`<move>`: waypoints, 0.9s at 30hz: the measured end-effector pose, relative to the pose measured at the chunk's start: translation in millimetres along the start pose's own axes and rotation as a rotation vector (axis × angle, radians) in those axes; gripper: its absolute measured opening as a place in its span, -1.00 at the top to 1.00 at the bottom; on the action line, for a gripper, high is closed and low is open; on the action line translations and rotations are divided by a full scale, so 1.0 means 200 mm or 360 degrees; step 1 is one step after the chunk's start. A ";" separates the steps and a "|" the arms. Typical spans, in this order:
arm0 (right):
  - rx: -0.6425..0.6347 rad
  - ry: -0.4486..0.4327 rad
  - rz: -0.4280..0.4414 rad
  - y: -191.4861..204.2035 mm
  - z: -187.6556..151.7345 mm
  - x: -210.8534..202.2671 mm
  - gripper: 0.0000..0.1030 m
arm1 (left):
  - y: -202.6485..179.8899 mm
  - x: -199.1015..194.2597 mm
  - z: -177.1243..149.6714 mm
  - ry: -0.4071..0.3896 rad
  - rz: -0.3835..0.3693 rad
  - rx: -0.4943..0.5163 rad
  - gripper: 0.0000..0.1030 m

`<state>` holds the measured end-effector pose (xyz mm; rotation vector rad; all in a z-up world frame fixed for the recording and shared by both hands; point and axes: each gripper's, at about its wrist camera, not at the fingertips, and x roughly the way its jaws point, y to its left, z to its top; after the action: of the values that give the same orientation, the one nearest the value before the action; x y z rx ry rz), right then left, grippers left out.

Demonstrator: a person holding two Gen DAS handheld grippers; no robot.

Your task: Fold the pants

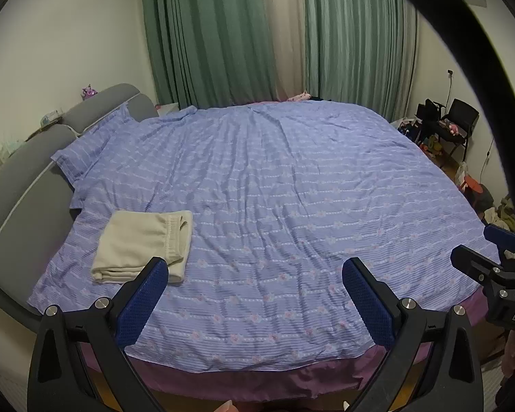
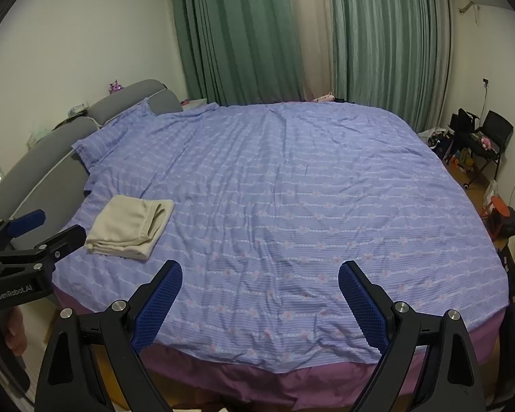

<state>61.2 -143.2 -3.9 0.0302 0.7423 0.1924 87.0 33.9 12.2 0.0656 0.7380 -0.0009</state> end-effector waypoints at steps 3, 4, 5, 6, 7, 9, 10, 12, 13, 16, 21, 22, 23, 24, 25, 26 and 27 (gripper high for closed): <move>0.0002 -0.0006 -0.0002 0.00 0.00 -0.01 -0.80 | 0.00 0.00 0.00 -0.0004 0.0016 -0.0002 -1.00; 0.0005 -0.0009 -0.0002 0.00 0.00 -0.01 -0.80 | 0.00 0.00 0.00 -0.0003 0.0018 -0.0002 -1.00; 0.0005 -0.0010 -0.0001 0.00 0.00 -0.01 -0.80 | -0.01 0.00 0.00 -0.0002 0.0017 -0.0002 -1.00; 0.0005 -0.0011 -0.0001 -0.01 0.00 -0.01 -0.80 | -0.01 0.00 0.00 -0.0003 0.0024 -0.0004 -1.00; 0.0007 -0.0012 -0.0003 -0.01 0.00 -0.01 -0.80 | -0.01 0.00 0.00 -0.0005 0.0026 -0.0005 -1.00; 0.0008 -0.0010 -0.0002 -0.01 0.00 -0.01 -0.80 | -0.02 0.00 -0.01 -0.0001 0.0023 -0.0002 -1.00; 0.0009 -0.0010 -0.0002 -0.01 0.00 -0.01 -0.80 | -0.02 0.00 -0.01 0.0000 0.0021 0.0000 -1.00; 0.0008 -0.0007 0.0001 -0.01 0.01 -0.01 -0.80 | -0.03 0.00 -0.01 0.0002 0.0018 0.0006 -1.00; 0.0009 -0.0008 0.0000 -0.01 0.01 -0.01 -0.80 | -0.03 0.00 -0.01 0.0002 0.0017 0.0007 -1.00; 0.0012 -0.0009 0.0000 -0.01 0.00 -0.01 -0.80 | -0.04 0.00 0.00 0.0001 0.0013 0.0018 -1.00; 0.0014 -0.0005 -0.0003 -0.01 0.01 -0.01 -0.80 | -0.05 0.01 0.00 0.0002 0.0015 0.0021 -1.00; 0.0015 -0.0003 -0.0006 -0.01 0.01 -0.01 -0.80 | -0.05 0.01 0.00 0.0004 0.0014 0.0020 -1.00; 0.0016 -0.0003 -0.0007 -0.01 0.01 -0.01 -0.80 | -0.05 0.01 0.00 0.0007 0.0012 0.0020 -1.00; 0.0014 -0.0003 -0.0005 -0.01 0.01 -0.01 -0.80 | -0.05 0.01 0.00 0.0010 0.0010 0.0019 -1.00; 0.0015 -0.0003 -0.0010 -0.01 0.01 -0.01 -0.80 | -0.04 0.02 0.00 0.0012 0.0010 0.0016 -1.00; 0.0015 -0.0002 -0.0013 -0.01 0.01 -0.01 -0.80 | -0.04 0.02 0.00 0.0014 0.0009 0.0015 -1.00; 0.0017 -0.0002 -0.0010 0.00 0.01 -0.01 -0.80 | -0.04 0.02 0.00 0.0015 0.0006 0.0014 -1.00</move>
<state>61.4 -144.2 -1.3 0.0378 0.7419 0.1823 89.1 25.3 8.6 0.0757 0.7471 0.0000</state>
